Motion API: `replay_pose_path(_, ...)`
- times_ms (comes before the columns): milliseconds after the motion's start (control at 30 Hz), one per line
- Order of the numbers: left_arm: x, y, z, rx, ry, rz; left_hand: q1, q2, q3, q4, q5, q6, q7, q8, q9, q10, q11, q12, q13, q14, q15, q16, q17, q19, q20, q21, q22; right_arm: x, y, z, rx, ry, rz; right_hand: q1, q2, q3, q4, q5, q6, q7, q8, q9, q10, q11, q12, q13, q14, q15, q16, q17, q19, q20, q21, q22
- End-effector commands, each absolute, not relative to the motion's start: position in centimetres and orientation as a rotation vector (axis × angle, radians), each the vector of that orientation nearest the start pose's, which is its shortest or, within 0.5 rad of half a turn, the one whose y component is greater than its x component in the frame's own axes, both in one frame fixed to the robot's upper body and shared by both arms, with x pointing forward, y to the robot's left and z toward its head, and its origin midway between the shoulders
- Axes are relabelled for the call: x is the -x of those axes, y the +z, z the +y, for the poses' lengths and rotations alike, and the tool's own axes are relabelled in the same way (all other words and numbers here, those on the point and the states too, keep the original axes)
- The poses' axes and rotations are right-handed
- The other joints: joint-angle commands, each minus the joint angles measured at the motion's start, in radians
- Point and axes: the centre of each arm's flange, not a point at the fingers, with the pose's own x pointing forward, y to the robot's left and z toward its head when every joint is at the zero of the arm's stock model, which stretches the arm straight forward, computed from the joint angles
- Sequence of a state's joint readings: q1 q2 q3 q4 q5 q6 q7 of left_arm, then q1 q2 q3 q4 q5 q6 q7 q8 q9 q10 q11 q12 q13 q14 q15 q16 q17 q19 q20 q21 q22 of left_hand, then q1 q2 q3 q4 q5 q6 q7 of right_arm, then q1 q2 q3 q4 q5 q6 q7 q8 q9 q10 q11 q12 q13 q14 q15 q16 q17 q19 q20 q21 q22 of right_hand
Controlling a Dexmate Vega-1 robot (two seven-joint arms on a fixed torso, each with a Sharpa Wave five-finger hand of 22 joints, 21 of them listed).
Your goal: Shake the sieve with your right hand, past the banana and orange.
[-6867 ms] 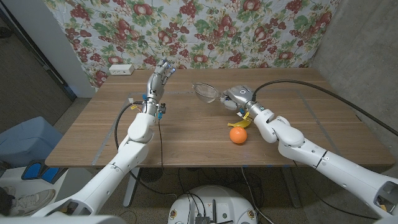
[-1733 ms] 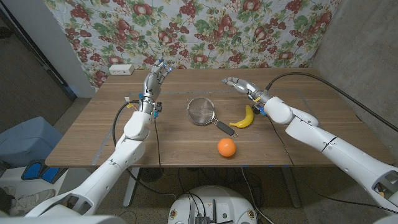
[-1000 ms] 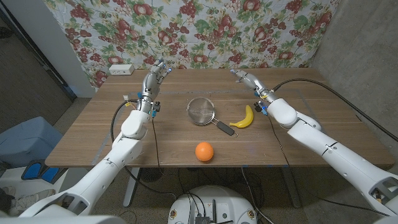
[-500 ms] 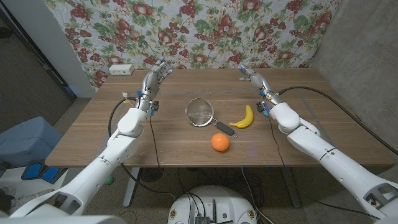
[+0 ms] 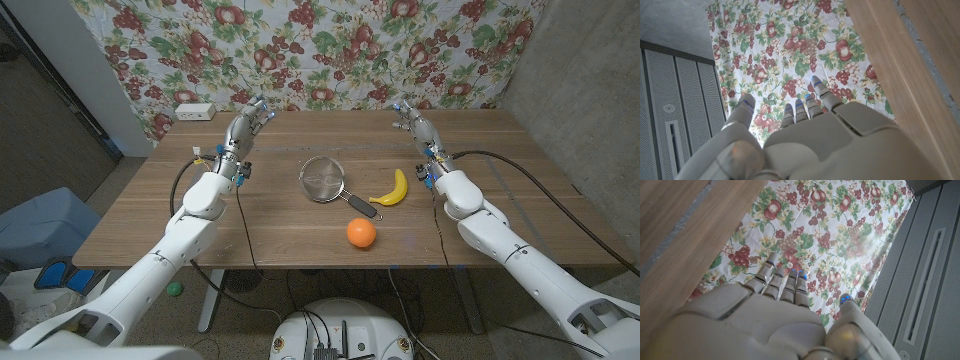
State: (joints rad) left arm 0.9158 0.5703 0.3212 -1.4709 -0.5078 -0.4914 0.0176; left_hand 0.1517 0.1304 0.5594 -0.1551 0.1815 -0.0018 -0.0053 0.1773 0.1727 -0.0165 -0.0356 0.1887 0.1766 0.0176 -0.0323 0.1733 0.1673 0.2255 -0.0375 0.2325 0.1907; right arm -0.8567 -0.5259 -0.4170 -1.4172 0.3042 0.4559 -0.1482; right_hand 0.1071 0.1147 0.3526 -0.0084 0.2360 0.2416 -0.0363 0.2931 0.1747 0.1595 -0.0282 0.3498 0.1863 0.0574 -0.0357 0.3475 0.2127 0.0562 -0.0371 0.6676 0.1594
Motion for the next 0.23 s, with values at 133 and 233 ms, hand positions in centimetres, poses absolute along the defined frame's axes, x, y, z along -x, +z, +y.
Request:
replay_pose_path(133, -58.44, 1.99, 29.41, -0.099, -0.182, -0.874, -0.008, -0.001, 0.008, 0.000, -0.003, 0.002, 0.002, 0.001, -0.001, -0.009, -0.002, 0.000, 0.003, -0.005, -0.040, 0.002, 0.004, -0.002, -0.026, -0.005, 0.003, -61.89, 0.00, -26.32, 0.020, 0.032, -0.980, 0.025, -0.013, 0.029, -0.033, -0.011, 0.001, 0.003, -0.043, 0.001, -0.013, -0.018, -0.047, 0.001, -0.075, -0.099, -0.068, -0.025, -0.101, -0.088, -0.098, 0.001)
replay_pose_path(233, -58.40, 2.13, 29.23, -0.102, -0.183, -0.873, -0.009, -0.001, 0.009, 0.000, -0.003, 0.000, 0.002, 0.001, -0.001, -0.009, -0.001, 0.000, 0.003, -0.005, -0.040, 0.002, 0.003, -0.003, -0.026, -0.005, 0.003, -61.94, -0.36, -26.76, -0.013, 0.002, -0.998, 0.027, -0.019, 0.030, -0.039, -0.011, 0.007, 0.014, -0.046, 0.001, -0.007, -0.008, -0.049, 0.001, -0.073, -0.095, -0.072, -0.026, -0.102, -0.088, -0.106, 0.000)
